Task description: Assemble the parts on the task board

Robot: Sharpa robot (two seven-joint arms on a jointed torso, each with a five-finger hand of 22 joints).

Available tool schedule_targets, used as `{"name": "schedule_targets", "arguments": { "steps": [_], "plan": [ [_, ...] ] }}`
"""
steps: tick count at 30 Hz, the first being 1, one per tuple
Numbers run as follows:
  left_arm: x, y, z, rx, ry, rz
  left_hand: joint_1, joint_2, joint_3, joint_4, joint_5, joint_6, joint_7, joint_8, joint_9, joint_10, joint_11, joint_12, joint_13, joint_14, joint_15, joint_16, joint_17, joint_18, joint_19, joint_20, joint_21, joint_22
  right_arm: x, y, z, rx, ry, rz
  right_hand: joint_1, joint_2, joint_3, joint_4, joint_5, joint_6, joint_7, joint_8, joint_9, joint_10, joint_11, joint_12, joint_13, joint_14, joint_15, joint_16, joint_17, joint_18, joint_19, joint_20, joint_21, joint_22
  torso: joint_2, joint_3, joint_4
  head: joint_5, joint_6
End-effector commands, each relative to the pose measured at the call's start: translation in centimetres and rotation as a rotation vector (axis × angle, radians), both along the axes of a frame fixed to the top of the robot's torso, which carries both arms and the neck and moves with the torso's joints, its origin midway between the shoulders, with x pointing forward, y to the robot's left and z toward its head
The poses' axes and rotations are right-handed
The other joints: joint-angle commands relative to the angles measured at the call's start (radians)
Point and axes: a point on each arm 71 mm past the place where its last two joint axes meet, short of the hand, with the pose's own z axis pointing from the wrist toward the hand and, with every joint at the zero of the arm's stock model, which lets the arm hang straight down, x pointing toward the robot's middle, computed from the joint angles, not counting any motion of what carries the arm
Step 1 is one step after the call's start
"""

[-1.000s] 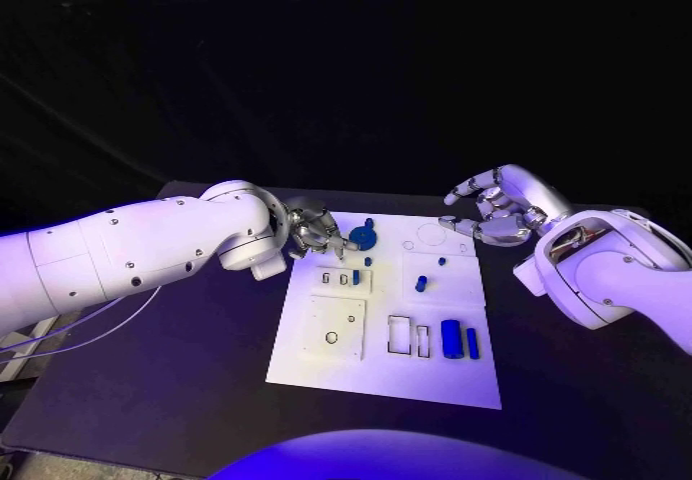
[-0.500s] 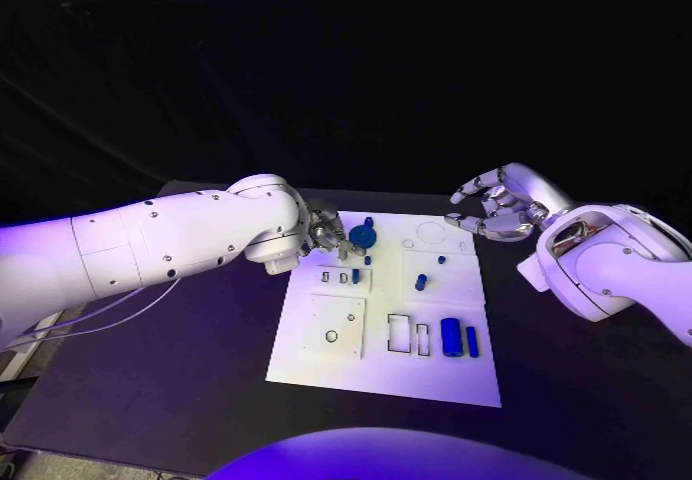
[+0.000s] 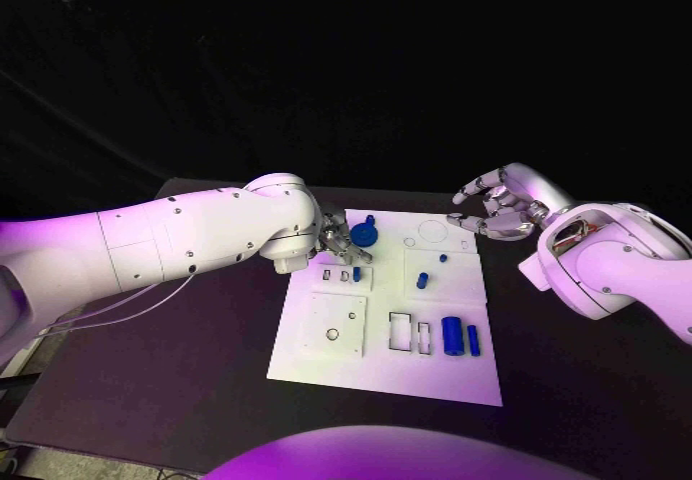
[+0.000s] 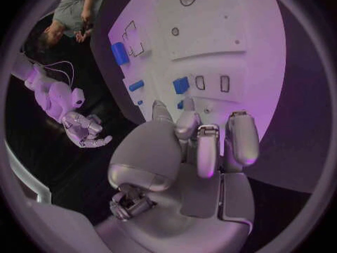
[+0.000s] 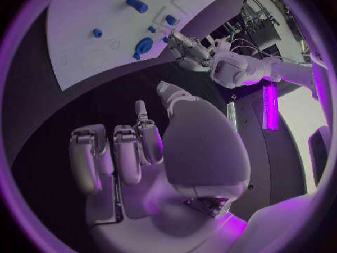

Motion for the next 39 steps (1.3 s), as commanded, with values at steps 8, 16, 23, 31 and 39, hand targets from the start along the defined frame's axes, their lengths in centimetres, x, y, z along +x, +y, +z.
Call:
{"name": "schedule_targets", "arguments": {
  "steps": [8,16,23,31,39],
  "plan": [
    [0.08,-0.57,-0.65,0.034,0.057,-0.02,-0.018,-0.004,-0.029,0.006,-0.009,-0.011,0.002,-0.011,0.002,0.0,0.005,0.003,0.0,0.102,0.002,0.004,0.263,-0.02,0.005,0.0,0.005,0.002,0.09,-0.1,-0.11,-0.014,0.011,-0.004,-0.007,-0.008,0.004,0.004,0.004,-0.012,0.0,-0.002,0.002,-0.01,0.0,-0.006,0.077,0.106,-0.005,0.004,0.263,-0.012,0.098,-0.005,-0.005,0.26,0.002,-0.0004,-0.0005,0.001,-0.004],
    [0.02,-0.99,-0.81,0.041,0.072,-0.035,-0.021,-0.002,-0.027,0.005,-0.008,-0.004,0.002,-0.009,0.005,-0.002,0.005,0.003,-0.001,0.102,0.003,0.004,0.263,-0.02,0.004,0.001,0.006,0.003,0.14,-0.07,-0.14,-0.015,0.011,-0.005,-0.008,-0.008,0.004,0.005,0.003,-0.013,0.001,-0.002,0.003,-0.01,0.0,-0.006,0.077,0.106,-0.004,0.004,0.263,-0.012,0.099,-0.005,-0.004,0.26,0.001,-0.0004,0.0002,-0.001,-0.008],
    [0.08,-1.04,-0.91,0.046,0.076,-0.035,-0.013,0.004,-0.027,0.004,0.028,0.011,-0.002,-0.004,0.017,-0.005,0.003,0.009,0.004,0.102,0.001,0.004,0.263,-0.019,0.002,0.002,0.007,0.007,0.17,-0.08,-0.19,-0.016,0.014,-0.006,-0.009,-0.008,0.004,0.006,0.002,-0.013,0.001,-0.001,0.003,-0.01,0.0,-0.006,0.077,0.106,-0.004,0.004,0.263,-0.012,0.098,-0.005,-0.005,0.26,0.002,-0.001,-0.0004,-0.002,-0.009],
    [-0.05,-1.12,-1.02,0.042,0.096,-0.045,-0.01,0.003,-0.027,0.004,0.041,0.013,-0.003,-0.003,0.021,-0.013,0.002,-0.002,-0.006,0.102,0.001,0.004,0.263,-0.019,0.0,0.002,0.005,0.006,0.23,-0.07,-0.31,-0.021,0.024,-0.006,-0.015,-0.008,0.004,0.008,-0.008,-0.014,0.001,0.0,0.005,-0.01,0.001,-0.006,0.076,0.106,-0.004,0.004,0.263,-0.011,0.098,-0.005,-0.006,0.259,0.002,-0.0007,0.0003,-0.003,-0.01],
    [-0.03,-1.02,-1.14,0.052,0.11,-0.051,0.013,0.003,-0.027,0.004,0.108,0.017,-0.006,-0.001,0.036,-0.017,0.0,0.001,-0.003,0.102,-0.001,0.004,0.263,-0.018,-0.004,0.0,0.004,0.01,0.26,-0.05,-0.39,-0.023,0.028,-0.006,-0.016,-0.007,0.004,0.009,-0.01,-0.014,0.001,0.001,0.006,-0.01,0.001,-0.006,0.077,0.106,-0.004,0.004,0.263,-0.011,0.097,-0.005,-0.006,0.259,0.002,0.0001,-0.0004,-0.001,-0.013]
  ]
}}
